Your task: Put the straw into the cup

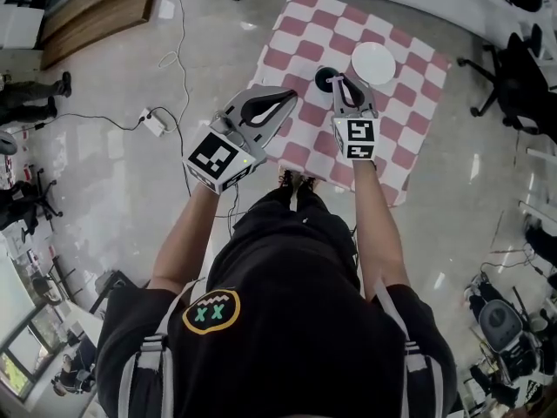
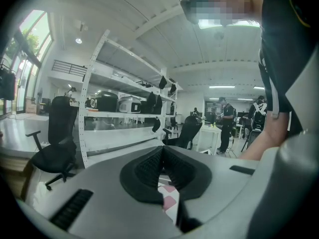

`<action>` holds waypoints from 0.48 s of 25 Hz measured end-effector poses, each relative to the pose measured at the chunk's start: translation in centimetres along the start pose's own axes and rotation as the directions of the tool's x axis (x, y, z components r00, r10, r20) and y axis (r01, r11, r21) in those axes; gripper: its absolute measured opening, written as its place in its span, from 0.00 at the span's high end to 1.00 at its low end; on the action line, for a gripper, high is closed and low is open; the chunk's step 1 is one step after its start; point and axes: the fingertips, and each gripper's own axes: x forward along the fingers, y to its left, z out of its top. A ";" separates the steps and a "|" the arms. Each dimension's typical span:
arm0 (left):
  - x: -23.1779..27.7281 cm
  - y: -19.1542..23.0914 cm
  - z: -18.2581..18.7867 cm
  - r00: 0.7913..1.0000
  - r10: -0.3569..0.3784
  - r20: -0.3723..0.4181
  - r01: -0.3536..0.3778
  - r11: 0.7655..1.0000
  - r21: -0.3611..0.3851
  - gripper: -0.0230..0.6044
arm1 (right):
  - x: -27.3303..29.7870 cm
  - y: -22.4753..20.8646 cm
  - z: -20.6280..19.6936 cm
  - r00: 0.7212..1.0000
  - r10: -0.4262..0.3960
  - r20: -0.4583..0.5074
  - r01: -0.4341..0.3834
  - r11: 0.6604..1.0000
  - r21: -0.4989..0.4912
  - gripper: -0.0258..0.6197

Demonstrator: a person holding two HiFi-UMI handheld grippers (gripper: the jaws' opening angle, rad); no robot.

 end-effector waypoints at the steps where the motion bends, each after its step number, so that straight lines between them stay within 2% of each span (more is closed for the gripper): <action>1: -0.1 0.0 -0.1 1.000 0.003 -0.002 -0.003 1.000 -0.001 0.94 | 0.2 0.1 -0.4 1.000 0.001 -0.006 -0.001 1.000 0.002 0.87; 12: -1.1 -0.3 -0.3 1.000 0.007 -0.013 -0.007 1.000 0.014 0.94 | 1.5 0.5 -3.5 0.998 0.001 -0.062 0.000 1.000 0.007 0.87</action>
